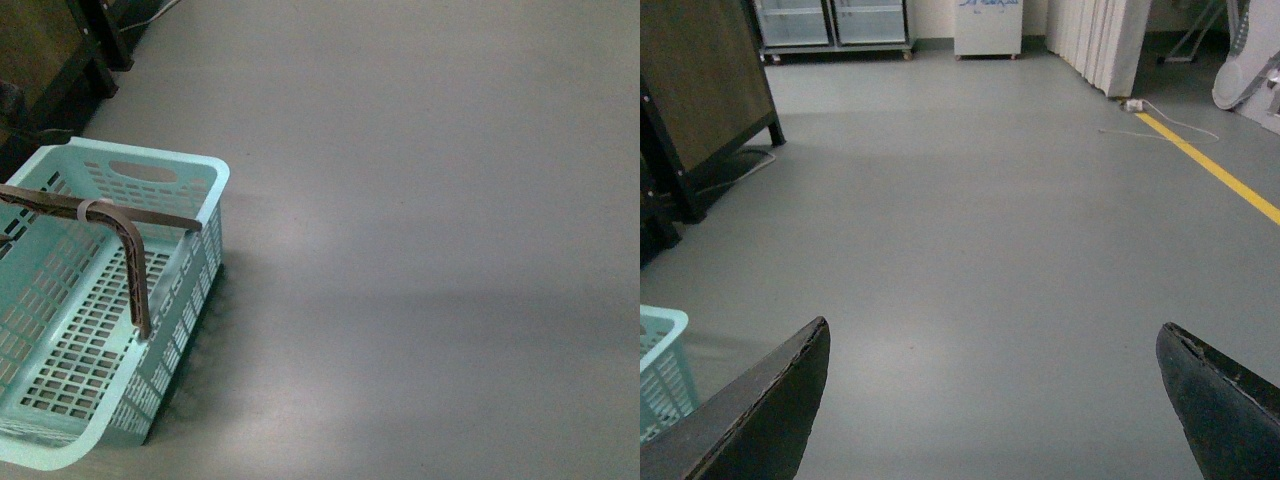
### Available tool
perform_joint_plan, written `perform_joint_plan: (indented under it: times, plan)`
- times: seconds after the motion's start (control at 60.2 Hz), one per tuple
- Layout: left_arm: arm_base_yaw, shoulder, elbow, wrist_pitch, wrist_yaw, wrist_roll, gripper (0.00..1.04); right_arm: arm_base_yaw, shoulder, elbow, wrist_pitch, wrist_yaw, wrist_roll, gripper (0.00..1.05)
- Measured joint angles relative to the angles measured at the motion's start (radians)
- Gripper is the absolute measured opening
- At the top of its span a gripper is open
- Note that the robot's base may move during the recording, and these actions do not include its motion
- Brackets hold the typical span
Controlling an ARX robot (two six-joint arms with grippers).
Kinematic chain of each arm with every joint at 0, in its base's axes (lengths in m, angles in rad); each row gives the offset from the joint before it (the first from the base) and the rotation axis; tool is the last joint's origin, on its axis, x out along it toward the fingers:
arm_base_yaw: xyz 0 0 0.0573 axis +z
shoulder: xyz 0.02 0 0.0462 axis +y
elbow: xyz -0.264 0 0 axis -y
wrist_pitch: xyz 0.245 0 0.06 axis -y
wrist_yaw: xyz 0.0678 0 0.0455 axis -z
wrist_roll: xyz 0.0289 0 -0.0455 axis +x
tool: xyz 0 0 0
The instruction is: Pick lemon and mango into basket
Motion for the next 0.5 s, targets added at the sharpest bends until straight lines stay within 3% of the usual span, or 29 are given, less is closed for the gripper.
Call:
perform_joint_plan:
  times: [0.216,0.498]
  plan:
    - [-0.005,0.144,0.133,-0.008,-0.009,-0.017,0.97,0.000,0.000,0.000,0.000,0.000,0.000,0.96]
    - [0.000,0.206,0.193,-0.023,-0.011,-0.043,0.52,0.000,0.000,0.000,0.000,0.000,0.000,0.96]
